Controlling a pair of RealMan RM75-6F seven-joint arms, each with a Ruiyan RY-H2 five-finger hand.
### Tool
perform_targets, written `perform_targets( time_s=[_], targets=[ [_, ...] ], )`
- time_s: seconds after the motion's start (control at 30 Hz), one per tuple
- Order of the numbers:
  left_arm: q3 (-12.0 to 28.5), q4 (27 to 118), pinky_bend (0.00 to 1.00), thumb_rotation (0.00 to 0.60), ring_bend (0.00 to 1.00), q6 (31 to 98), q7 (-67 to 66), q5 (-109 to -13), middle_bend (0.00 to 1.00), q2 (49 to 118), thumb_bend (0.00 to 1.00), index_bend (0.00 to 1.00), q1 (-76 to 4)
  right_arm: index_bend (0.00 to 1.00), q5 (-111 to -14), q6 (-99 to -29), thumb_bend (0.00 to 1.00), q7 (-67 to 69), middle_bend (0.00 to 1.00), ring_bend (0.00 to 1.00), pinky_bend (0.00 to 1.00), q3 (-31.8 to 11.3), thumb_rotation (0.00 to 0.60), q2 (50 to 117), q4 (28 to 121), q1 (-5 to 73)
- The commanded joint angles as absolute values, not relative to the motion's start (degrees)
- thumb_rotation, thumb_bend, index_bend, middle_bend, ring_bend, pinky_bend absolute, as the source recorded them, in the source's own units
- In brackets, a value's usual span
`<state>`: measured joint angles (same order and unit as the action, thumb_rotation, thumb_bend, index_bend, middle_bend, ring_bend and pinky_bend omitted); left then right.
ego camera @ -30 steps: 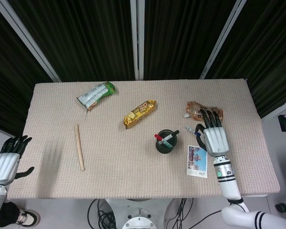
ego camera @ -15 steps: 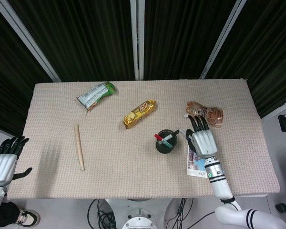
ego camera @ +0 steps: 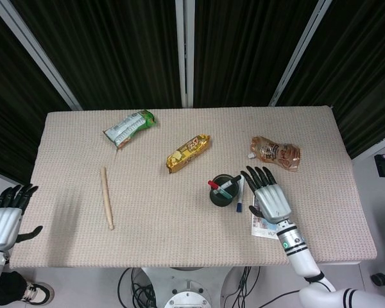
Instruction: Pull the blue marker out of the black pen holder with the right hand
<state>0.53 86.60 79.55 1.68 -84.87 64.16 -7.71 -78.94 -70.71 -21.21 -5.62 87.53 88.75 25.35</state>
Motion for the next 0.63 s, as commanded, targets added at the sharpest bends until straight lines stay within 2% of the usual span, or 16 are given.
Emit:
perform_targets(
  time_s=[0.03,0.37,0.47,0.63],
  targets=[
    [0.5,86.7,0.05,0.6,0.0,79.8,1.7,-85.0,0.06,64.1,0.18,0.1,-7.6,0.0,-81.3,-73.3,0.12,-19.7,0.0,0.0,0.0,-4.8,0.6,85.6,90.2,24.0],
    [1.2,87.6,0.05,0.6,0.0,81.5,1.3,-86.5,0.06,63.9,0.18,0.1,-7.9,0.0,-86.2,-88.2,0.12,-14.0,0.0,0.0,0.0,-1.0,0.6,75.7,92.4,13.2],
    [1.3,87.5,0.05,0.6,0.0,82.2,1.5,-87.4,0.05,64.0,0.18,0.1,-8.0,0.0,-83.7,-90.0,0.13,-13.7,0.0,0.0,0.0,-0.2,0.6,71.7,93.7,9.8],
    [1.5,87.3,0.05,0.6,0.0,83.1,2.1,-87.9,0.05,63.7,0.18,0.1,-7.9,0.0,-77.6,-88.7,0.13,-10.1,0.0,0.0,0.0,-0.6,0.6,65.5,96.0,6.5]
  ],
)
